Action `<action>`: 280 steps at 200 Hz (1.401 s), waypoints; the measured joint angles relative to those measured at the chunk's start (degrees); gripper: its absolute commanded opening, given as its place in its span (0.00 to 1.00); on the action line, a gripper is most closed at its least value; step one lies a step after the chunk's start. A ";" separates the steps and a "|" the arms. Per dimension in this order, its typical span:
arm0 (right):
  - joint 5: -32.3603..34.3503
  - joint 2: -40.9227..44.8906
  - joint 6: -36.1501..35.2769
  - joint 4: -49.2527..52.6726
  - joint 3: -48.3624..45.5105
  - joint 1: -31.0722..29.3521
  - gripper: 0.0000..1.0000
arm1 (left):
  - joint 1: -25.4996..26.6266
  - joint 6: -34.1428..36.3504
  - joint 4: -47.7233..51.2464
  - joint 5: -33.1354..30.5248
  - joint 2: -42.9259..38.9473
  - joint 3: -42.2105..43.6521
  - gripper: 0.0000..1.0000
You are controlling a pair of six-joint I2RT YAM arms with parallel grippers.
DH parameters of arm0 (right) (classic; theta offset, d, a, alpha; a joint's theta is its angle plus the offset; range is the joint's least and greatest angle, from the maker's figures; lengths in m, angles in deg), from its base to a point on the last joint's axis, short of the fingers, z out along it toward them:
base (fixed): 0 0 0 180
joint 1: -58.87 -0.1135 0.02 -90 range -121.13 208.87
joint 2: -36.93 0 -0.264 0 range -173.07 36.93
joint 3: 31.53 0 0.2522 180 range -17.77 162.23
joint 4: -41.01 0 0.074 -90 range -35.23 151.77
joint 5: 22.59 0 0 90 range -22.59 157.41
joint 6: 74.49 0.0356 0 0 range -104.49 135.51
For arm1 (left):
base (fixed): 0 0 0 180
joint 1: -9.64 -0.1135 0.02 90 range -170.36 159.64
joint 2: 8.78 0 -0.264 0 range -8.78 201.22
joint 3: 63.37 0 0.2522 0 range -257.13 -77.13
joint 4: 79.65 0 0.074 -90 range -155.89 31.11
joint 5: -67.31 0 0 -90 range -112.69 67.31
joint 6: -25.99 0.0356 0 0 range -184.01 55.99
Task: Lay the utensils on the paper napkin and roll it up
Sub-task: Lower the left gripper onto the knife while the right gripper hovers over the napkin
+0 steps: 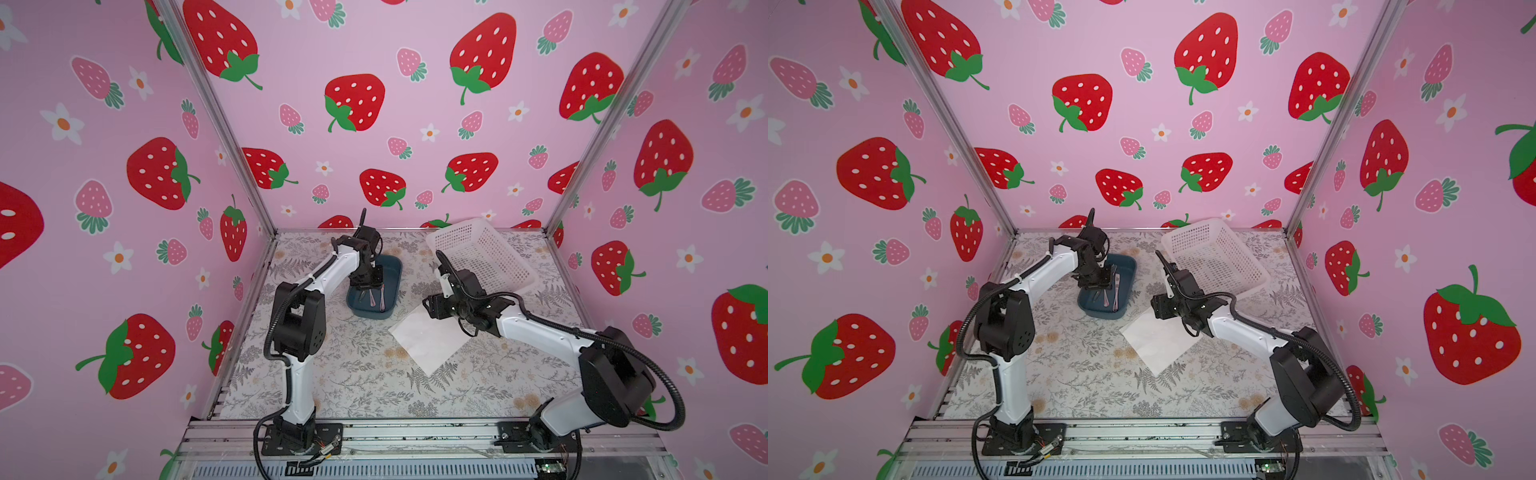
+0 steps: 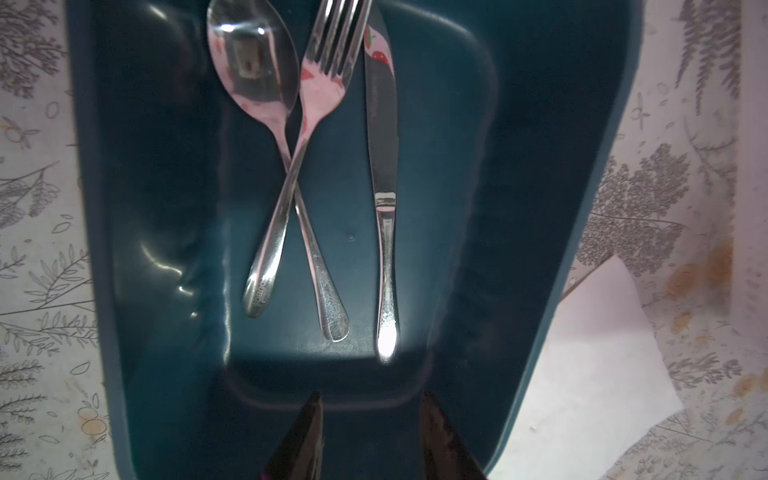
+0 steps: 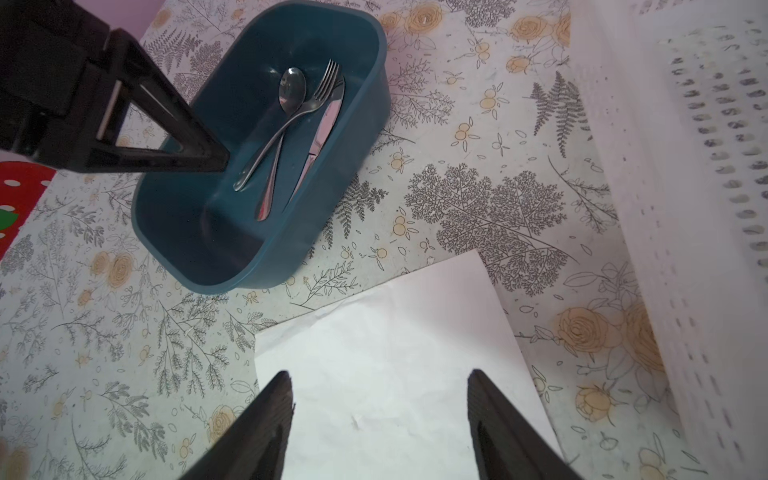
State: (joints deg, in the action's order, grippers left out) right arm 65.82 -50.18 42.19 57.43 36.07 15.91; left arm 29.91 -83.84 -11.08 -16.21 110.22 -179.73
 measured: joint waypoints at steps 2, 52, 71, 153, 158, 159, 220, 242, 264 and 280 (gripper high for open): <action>0.00 0.00 0.07 0.00 -0.04 0.00 0.70 | 0.09 0.07 0.20 -0.07 0.42 -0.42 0.40; 0.00 0.59 0.59 -0.22 -0.72 0.02 0.74 | 1.01 1.18 7.87 -1.42 10.36 -12.55 0.39; 0.00 1.16 0.72 -0.33 -1.16 0.00 0.76 | 0.94 1.20 9.84 -1.51 13.42 -16.15 0.38; -3.02 1.14 1.16 -1.62 -1.84 0.00 0.81 | 1.03 0.37 14.36 -1.66 20.55 -21.68 0.37; -3.23 1.14 1.16 -1.75 -1.84 0.00 0.81 | 1.09 0.33 14.62 -1.95 20.76 -21.99 0.37; -3.32 1.14 1.16 -1.77 -1.84 0.00 0.81 | 1.11 0.33 14.75 -2.03 20.85 -22.14 0.37; -4.81 0.02 1.60 -2.19 -1.84 0.00 0.82 | 2.43 0.02 16.26 -3.50 24.22 -26.29 0.33; -4.94 -0.02 1.60 -2.19 -1.84 0.00 0.82 | 2.58 -0.11 16.94 -3.48 24.85 -27.32 0.30; -4.92 -0.04 1.60 -2.16 -1.84 0.00 0.82 | 2.60 -0.17 17.14 -3.50 24.96 -27.39 0.25; -4.92 -0.07 1.60 -2.16 -1.84 0.00 0.82 | 2.60 -0.13 17.25 -3.50 24.98 -27.39 0.25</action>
State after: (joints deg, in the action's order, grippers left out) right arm 60.91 -50.24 43.78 55.27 34.24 15.91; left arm 32.51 -83.97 6.16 -19.71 135.21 -207.12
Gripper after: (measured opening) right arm 0.818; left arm 0.253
